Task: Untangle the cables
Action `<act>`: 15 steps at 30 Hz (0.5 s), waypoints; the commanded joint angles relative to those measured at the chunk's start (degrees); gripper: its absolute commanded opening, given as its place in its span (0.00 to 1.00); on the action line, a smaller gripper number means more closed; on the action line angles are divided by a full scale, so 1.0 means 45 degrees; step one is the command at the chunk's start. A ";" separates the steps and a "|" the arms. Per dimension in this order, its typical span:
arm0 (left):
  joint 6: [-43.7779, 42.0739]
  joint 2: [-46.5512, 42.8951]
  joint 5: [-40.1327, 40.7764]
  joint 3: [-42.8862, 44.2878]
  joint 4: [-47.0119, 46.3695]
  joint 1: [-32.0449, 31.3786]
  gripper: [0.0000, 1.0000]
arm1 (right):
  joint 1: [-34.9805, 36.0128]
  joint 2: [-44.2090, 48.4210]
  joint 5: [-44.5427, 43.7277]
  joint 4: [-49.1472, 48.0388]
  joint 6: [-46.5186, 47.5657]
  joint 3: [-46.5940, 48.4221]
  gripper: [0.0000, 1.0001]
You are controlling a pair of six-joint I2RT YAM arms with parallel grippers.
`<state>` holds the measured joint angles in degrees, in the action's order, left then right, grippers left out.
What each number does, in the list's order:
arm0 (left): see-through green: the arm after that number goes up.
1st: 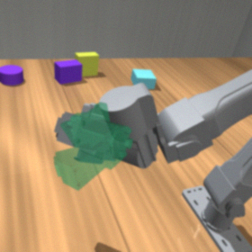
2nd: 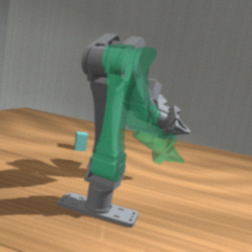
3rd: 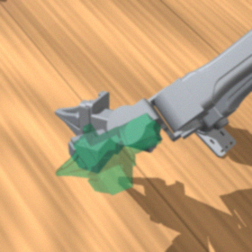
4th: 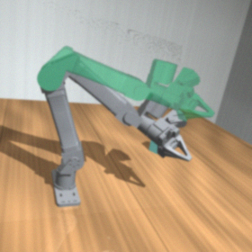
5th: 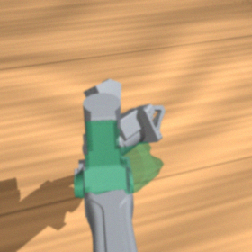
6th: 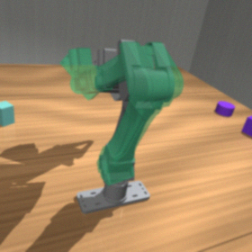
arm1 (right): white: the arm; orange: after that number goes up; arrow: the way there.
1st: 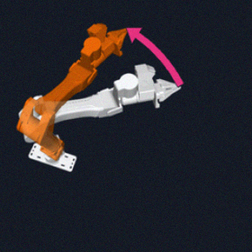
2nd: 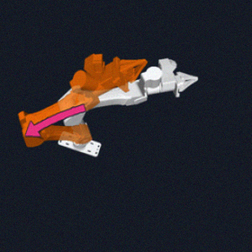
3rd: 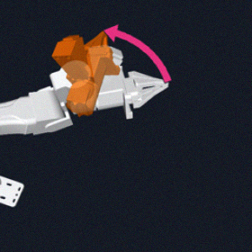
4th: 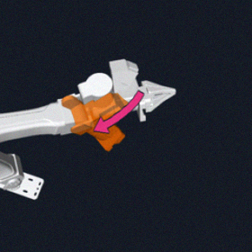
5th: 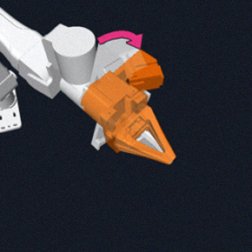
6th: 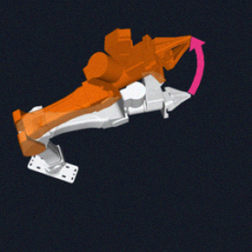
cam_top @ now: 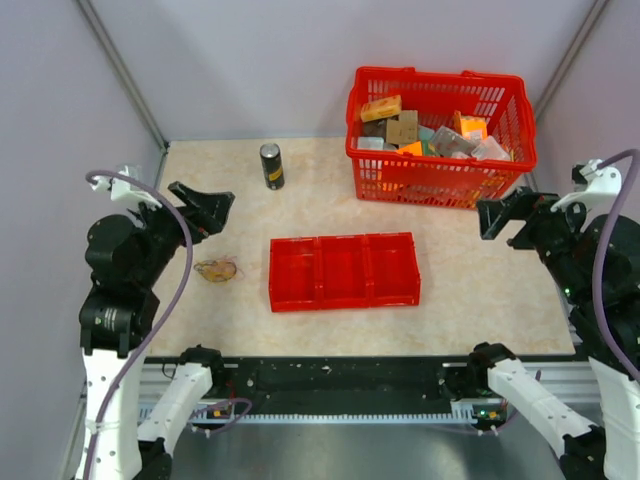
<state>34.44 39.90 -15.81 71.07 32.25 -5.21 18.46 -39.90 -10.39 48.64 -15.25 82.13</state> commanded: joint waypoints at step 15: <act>0.4574 0.4937 0.4555 -0.4425 0.1763 0.2464 0.98 | -0.0098 -0.0743 0.5704 -0.0242 -0.1436 -0.2388 0.99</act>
<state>50.68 58.08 10.59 52.18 48.77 1.17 18.46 -42.52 6.28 49.06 -19.18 74.48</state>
